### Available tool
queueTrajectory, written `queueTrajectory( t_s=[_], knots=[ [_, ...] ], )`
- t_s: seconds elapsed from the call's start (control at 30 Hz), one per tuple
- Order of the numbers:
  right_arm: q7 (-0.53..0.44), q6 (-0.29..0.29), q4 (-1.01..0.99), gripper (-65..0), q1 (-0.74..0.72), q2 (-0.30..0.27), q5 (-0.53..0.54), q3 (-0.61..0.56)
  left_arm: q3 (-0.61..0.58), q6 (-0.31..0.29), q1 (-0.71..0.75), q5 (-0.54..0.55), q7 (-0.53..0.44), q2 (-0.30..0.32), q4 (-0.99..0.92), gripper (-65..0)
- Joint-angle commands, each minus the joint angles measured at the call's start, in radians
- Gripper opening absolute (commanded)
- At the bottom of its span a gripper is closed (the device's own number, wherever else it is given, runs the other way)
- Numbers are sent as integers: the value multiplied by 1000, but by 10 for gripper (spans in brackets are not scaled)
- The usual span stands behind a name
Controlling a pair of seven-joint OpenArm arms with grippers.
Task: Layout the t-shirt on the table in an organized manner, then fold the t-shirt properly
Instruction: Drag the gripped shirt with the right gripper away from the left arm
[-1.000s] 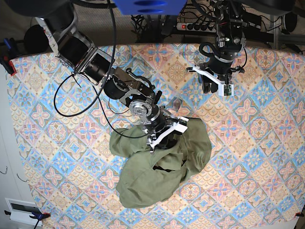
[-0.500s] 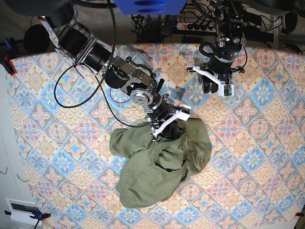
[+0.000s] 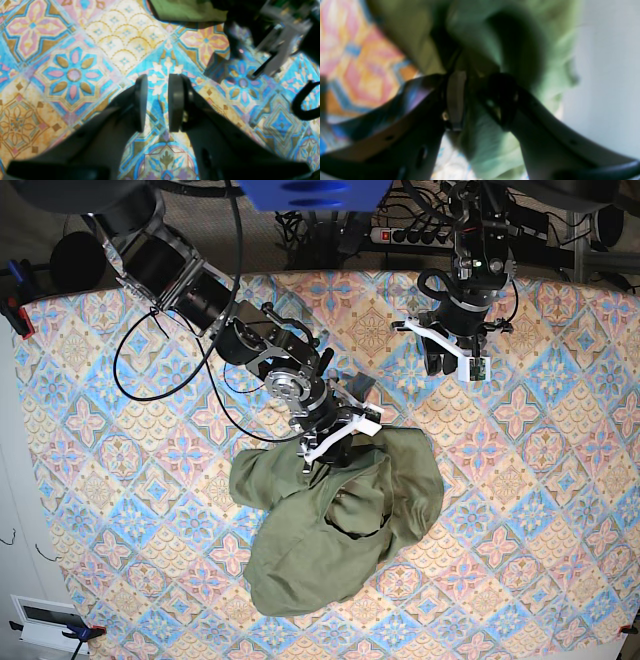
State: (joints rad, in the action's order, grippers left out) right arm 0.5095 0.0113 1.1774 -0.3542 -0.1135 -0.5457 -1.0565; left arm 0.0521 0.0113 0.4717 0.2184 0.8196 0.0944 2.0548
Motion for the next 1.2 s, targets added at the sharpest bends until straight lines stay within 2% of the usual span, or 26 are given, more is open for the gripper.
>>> queueTrajectory(
  t_s=[0.0,0.07,0.1,0.2,0.4,0.53,0.6,0.77,0.97,1.17],
  knots=[
    [-15,-15,16,-443,-45,8,-11,2,1,-3,-1,6,-23,1,16,-500],
    [-15,-15,16,-456,-52,8,-9,6,1,-3,-1,6,-23,1,16,-500],
    [-15,-15,19,-489,-52,8,-9,6,1,-3,-1,6,-23,1,16,-500],
    [-15,-15,39,-650,-53,8,-7,8,1,-4,-1,6,-24,3,16,-500],
    [-7,-15,192,-643,-44,8,-6,75,1,-4,-1,6,-24,3,16,-499],
    [-5,-15,270,-643,10,5,-1,169,1,-4,-1,6,-24,3,16,-499],
    [-5,-15,306,-643,28,-24,43,227,1,-4,-1,6,-24,3,16,-499],
    [-5,-14,391,-643,33,-90,269,424,1,-4,-3,6,-24,3,16,-499],
    [-5,-12,421,-643,33,-180,675,717,-1,-6,-32,3,-19,3,14,-499],
    [-4,-12,362,-643,59,-242,1018,915,-5,-6,-72,5,-18,32,14,-498]
  ],
)
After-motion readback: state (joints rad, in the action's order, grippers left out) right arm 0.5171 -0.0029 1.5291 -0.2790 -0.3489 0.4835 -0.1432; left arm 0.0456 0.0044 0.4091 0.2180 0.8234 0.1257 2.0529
